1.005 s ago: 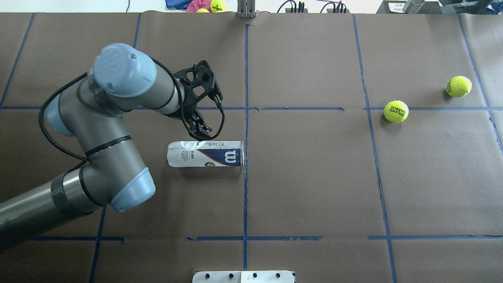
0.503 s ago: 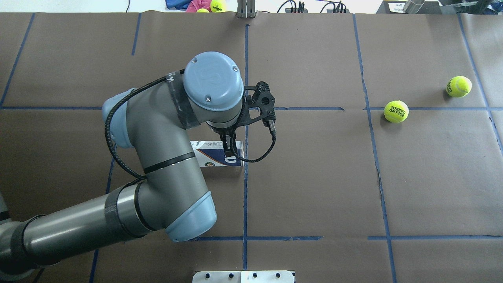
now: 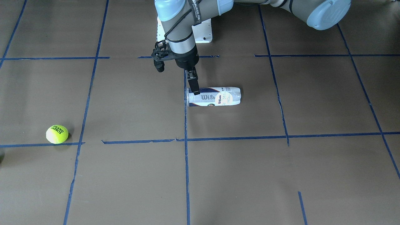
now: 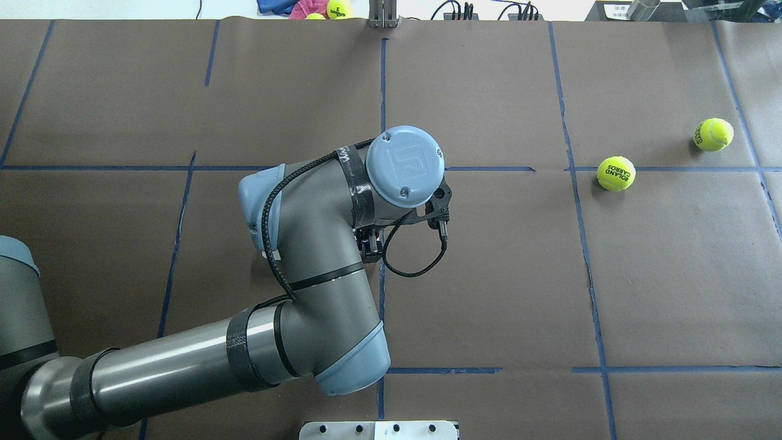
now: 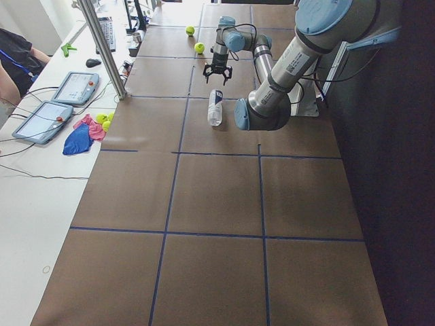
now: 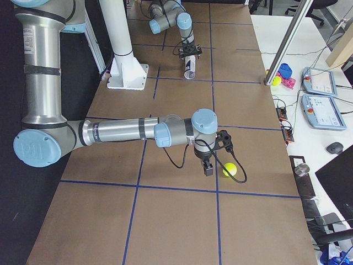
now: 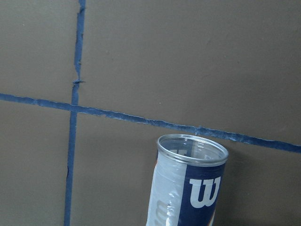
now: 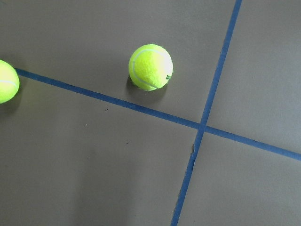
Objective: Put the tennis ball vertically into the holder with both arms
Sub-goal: 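Rotate the held tube upright with the left gripper, open end up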
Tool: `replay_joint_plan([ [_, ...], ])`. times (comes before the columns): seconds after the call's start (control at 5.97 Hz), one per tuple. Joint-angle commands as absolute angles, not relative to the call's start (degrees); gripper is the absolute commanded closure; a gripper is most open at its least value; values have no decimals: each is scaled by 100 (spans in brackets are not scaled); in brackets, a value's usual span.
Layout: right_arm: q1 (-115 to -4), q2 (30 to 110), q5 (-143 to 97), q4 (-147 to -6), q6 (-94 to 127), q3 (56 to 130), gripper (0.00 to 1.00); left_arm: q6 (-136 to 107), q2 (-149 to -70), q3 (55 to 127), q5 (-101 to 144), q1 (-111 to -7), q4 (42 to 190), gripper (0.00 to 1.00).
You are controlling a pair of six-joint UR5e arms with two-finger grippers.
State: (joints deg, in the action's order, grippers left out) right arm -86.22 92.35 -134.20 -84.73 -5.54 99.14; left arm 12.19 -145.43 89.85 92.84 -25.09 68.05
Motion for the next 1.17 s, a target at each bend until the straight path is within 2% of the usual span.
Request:
replay_joint_plan([
  [0.0,-8613,9237,-13421,-8473,-554,9914,0,1230,-14563,8572,9168,-2409,6864,0],
  [1.01,-8613,9229,-13412,-8473,-554,9896,0,1187,-14537,7675,9158,-2268,7802,0],
])
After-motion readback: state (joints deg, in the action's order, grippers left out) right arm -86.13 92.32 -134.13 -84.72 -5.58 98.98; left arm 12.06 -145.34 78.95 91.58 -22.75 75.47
